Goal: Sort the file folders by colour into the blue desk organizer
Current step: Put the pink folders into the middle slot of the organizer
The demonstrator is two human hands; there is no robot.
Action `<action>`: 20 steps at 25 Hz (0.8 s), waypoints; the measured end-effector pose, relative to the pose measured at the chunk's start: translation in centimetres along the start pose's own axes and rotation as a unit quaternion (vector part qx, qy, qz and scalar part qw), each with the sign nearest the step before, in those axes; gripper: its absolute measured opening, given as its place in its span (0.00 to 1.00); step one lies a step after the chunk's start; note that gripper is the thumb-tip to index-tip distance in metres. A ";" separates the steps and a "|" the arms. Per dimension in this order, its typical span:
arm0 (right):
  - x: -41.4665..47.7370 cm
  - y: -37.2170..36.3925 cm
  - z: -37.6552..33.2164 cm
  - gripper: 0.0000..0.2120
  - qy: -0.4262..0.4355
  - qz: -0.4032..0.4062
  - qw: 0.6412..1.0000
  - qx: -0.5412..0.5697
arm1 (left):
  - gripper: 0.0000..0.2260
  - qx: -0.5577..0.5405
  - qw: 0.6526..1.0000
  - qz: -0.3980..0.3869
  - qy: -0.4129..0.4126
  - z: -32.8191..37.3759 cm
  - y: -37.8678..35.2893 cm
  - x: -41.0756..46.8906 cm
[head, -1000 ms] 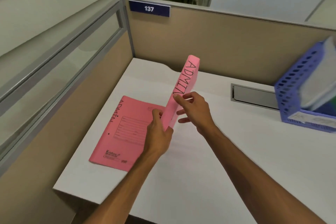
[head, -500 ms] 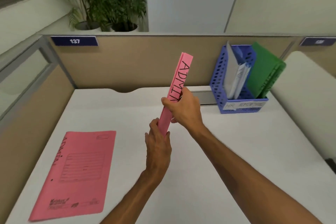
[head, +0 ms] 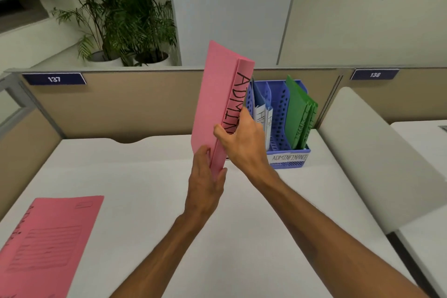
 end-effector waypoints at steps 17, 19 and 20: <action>6.2 14.9 7.7 0.19 0.025 0.226 0.974 -0.004 | 0.31 0.083 0.976 -0.121 -0.160 9.8 -11.4 9.8; 6.7 16.3 7.7 0.19 0.035 0.267 0.963 -0.016 | 0.30 0.075 0.973 -0.142 -0.166 9.9 -12.4 11.0; 7.0 16.9 7.8 0.19 0.039 0.281 0.959 -0.021 | 0.30 0.076 0.971 -0.152 -0.170 9.8 -13.0 11.6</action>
Point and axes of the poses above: each hand's wrist, its own x-axis towards the middle knuckle, its own y-axis out of the back of the hand, z = x × y, the point moved 8 cm from there along x, towards the middle knuckle, and after that the axes turned 15 degrees about -x, right-handed, at the moved point
